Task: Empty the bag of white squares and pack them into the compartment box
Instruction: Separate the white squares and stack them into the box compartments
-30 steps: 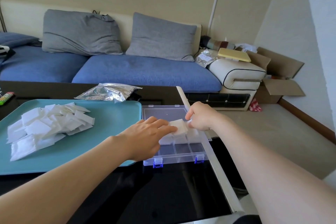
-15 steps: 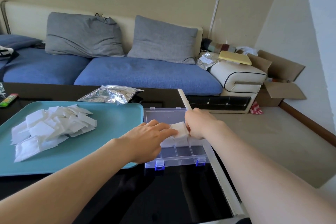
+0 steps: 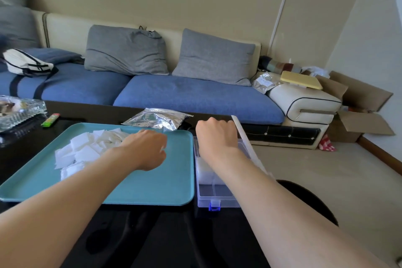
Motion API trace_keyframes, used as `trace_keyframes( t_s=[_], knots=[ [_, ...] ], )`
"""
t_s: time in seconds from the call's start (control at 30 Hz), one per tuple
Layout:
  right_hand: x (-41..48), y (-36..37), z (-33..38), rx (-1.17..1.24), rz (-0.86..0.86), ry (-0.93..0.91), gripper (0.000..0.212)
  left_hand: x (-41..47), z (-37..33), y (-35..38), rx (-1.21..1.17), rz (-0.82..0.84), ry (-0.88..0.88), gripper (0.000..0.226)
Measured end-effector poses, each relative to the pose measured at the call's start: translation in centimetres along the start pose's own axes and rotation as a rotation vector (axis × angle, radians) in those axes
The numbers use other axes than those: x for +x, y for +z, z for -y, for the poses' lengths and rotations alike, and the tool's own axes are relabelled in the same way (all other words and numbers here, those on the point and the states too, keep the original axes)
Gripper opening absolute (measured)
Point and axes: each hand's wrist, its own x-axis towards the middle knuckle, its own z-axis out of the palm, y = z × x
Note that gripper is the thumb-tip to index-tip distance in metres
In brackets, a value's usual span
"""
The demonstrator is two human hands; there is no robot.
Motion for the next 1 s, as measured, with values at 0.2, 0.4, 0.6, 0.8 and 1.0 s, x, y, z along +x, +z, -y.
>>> trace_keyframes(
  t_s=[0.2, 0.4, 0.6, 0.8, 1.0],
  knots=[
    [0.3, 0.3, 5.3, 0.133, 0.157, -0.145, 0.028, -0.3, 3.5, 0.1, 0.107, 0.066, -0.296, 0.044],
    [1.0, 1.2, 9.6, 0.196, 0.307, -0.215, 0.034, -0.5, 6.6, 0.9, -0.031, 0.121, -0.503, 0.052],
    [2.2, 1.7, 11.1, 0.198, 0.363, -0.239, 0.029, 0.1, 9.1, 1.0, -0.044, 0.046, -0.369, 0.02],
    [3.5, 2.1, 11.2, 0.194, 0.389, -0.191, 0.025, 1.2, 8.6, 1.4, -0.05, 0.028, -0.232, 0.019],
    [4.5, 3.9, 10.7, 0.28, 0.367, -0.103, 0.017, 0.9, 7.8, 0.7, -0.136, -0.034, -0.237, 0.011]
  ],
)
